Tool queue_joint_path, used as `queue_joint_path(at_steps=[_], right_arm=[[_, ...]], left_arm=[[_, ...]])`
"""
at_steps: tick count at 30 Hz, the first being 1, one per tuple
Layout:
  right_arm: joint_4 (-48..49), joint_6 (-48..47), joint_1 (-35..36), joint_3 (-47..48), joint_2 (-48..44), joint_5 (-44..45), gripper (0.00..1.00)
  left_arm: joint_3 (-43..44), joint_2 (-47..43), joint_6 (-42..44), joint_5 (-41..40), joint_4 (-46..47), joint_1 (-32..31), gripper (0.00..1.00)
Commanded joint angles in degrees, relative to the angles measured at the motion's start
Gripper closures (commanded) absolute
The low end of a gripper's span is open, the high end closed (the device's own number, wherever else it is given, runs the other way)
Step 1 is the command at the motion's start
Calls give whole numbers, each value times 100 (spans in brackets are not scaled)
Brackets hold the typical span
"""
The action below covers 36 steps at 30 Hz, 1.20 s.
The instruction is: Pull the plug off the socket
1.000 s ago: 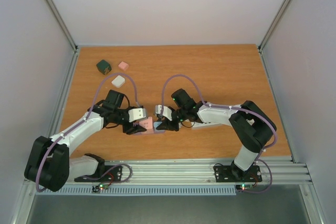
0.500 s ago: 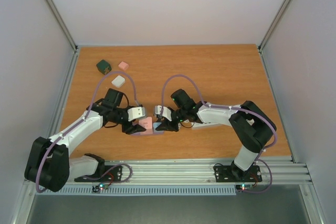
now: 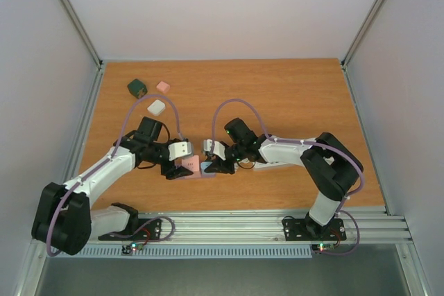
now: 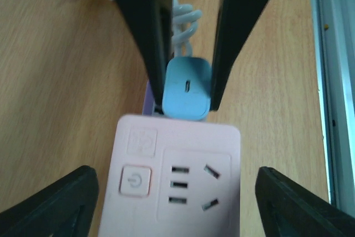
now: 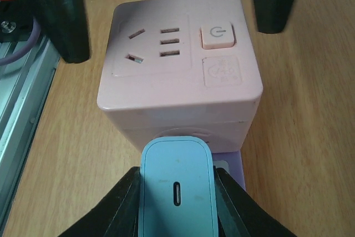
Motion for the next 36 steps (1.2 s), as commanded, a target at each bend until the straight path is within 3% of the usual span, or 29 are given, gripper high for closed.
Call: queue_joint_path(at_steps=[1,4,10,13,17,22,24,29,36], right_arm=[[-281,93,59,-36,273,450,91],[-290,85,63,-28,281,426,90],[-298,76,80,-10,273,385,86],[-272,99,86,-22,266,371,78],[-158,132,123,-73,263,415,62],[-71,154,203,-65,311,492,54],[-58,163,213,-37,325,504,55],[-53,193,222,-1,301,470,71],[-84,155,235,1,443,598,88]], left_arm=[[-106,38,101,425,414,-41,15],[-225,102,51,356,616,-88,3],[-400,181,-147,155,950,-220,6],[-441,270,-76,64,954,-225,12],[-524,289,15,0,979,-238,27],[-579,183,-22,36,1077,-244,41],[-585,174,-20,44,1070,-246,43],[-592,110,27,69,1050,-247,50],[-315,-80,-454,849,1018,-251,58]])
